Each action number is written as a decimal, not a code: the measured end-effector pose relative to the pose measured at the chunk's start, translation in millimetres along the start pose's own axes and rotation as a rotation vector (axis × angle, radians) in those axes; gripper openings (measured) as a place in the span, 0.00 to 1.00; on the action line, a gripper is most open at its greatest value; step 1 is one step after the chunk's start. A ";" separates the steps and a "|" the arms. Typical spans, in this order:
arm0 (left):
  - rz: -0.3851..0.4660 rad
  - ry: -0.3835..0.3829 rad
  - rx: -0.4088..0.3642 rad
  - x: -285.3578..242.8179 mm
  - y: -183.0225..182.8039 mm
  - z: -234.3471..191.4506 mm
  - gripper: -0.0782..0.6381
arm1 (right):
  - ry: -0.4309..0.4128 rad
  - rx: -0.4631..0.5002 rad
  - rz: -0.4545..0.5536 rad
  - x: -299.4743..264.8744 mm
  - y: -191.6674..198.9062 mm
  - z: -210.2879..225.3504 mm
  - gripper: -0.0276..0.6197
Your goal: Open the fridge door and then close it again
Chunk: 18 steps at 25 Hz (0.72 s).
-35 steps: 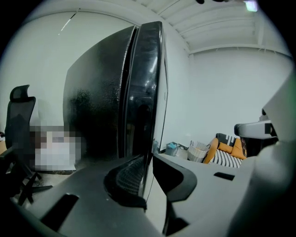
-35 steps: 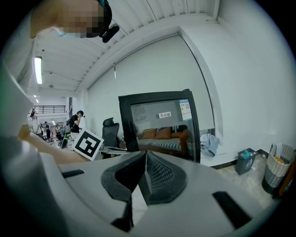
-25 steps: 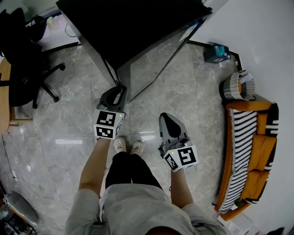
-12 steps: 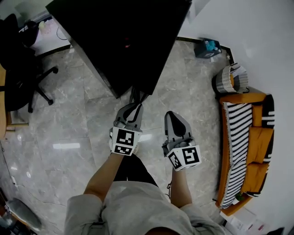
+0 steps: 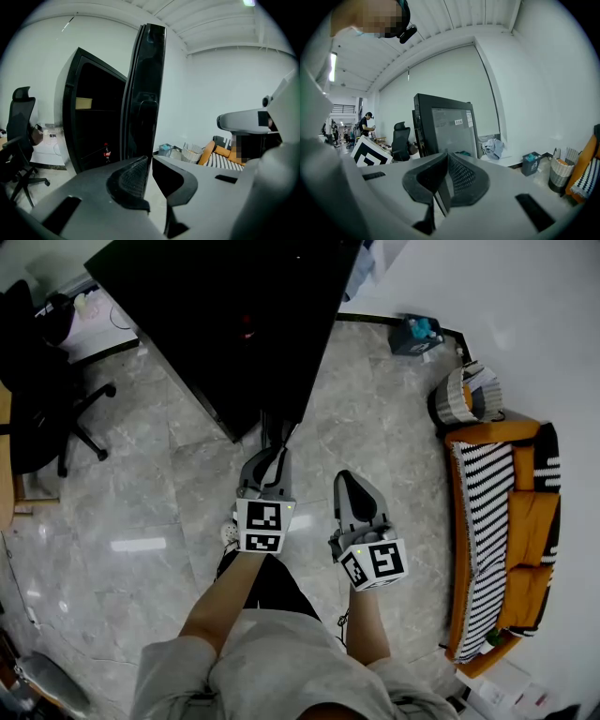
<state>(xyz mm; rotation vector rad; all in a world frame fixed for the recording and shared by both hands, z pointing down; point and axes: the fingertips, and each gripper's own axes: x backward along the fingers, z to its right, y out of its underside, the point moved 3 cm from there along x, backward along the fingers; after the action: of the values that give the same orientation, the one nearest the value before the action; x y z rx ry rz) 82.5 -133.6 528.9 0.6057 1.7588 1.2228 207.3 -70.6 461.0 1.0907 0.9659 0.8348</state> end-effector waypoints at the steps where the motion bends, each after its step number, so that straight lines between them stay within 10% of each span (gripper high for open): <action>1: 0.000 0.001 0.000 -0.8 0.2 3.9 0.15 | 0.000 0.000 0.000 1.1 0.3 0.2 0.08; 18: -0.012 0.070 -0.021 -5.1 1.4 31.7 0.15 | 0.011 0.004 0.007 5.3 -3.2 2.3 0.08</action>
<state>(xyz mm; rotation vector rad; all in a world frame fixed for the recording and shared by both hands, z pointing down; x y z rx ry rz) 112.4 -121.8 528.2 0.5452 1.8032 1.2664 211.6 -67.3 457.2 1.0943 0.9738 0.8464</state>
